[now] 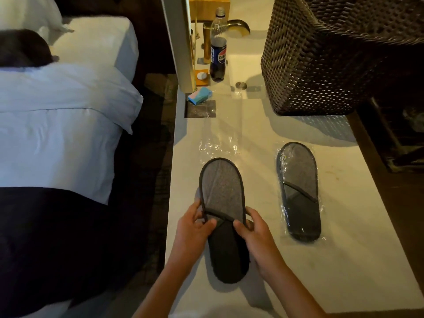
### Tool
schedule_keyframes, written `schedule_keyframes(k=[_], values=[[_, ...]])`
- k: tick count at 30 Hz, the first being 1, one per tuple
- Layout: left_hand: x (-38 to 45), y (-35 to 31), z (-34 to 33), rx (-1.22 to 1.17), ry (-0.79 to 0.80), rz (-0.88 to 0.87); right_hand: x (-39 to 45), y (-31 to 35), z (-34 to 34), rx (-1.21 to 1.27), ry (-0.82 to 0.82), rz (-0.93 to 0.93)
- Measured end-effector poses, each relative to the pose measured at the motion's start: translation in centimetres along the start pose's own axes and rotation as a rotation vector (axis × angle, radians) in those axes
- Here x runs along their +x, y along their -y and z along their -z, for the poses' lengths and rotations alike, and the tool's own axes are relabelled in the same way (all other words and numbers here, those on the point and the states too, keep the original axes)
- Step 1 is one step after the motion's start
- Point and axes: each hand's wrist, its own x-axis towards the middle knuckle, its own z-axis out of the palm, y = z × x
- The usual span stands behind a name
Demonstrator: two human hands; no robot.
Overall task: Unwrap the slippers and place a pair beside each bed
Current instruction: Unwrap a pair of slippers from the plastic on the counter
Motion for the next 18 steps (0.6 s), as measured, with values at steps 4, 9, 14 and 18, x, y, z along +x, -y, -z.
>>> schedule_keyframes(k=[4, 9, 14, 18], values=[[-0.5, 1.3, 0.0, 0.254, -0.042, -0.044, 0.9, -0.5, -0.5, -0.37, -0.142, 0.173], [-0.2, 2.1, 0.2, 0.532, -0.12, -0.083, 1.2, -1.6, -1.6, -0.589, -0.203, 0.259], [0.0, 2.1, 0.6, 0.699, -0.165, -0.088, 1.0, -1.6, -2.0, -0.739, -0.253, 0.337], [0.4, 2.2, 0.6, 0.688, -0.161, -0.084, 1.0, -1.5, -1.8, -0.738, -0.222, 0.309]])
